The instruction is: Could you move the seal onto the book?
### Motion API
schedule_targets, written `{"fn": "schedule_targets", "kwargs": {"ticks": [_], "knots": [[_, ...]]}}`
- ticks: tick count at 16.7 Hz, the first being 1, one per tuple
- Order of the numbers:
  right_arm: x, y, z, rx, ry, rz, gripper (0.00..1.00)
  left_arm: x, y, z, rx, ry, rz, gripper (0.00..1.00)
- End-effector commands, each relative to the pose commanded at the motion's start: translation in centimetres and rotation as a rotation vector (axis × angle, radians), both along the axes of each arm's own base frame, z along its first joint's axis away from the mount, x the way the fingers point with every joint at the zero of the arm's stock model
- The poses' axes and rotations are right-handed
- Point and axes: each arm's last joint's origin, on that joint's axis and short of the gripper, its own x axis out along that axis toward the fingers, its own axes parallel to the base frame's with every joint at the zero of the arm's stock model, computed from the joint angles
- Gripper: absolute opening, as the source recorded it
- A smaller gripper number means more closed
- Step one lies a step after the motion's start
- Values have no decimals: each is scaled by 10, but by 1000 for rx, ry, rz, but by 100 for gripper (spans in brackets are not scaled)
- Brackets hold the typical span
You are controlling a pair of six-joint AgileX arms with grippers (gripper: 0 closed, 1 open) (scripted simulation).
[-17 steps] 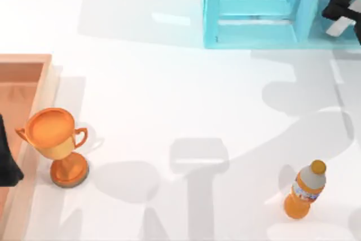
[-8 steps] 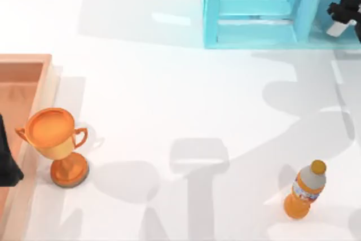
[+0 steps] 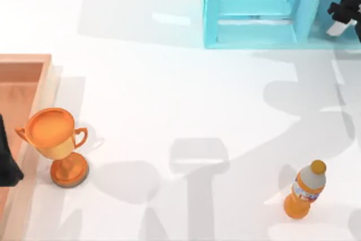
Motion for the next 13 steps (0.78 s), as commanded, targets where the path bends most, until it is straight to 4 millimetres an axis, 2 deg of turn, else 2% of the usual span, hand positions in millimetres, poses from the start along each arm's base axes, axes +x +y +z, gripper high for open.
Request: {"fn": "schedule_targets", "kwargs": {"ticks": [5,7,10,13], "knots": [[-1,2,0,2,3,6,0,0,0,0,0,0,0,100],[-4,2,7,-1,10,6,0,0,0,0,0,0,0,100],[-17,1,39,-10,22,6,0,0,0,0,0,0,0,100],[-43,1,90,-19,16,7,0,0,0,0,0,0,0,100]]}}
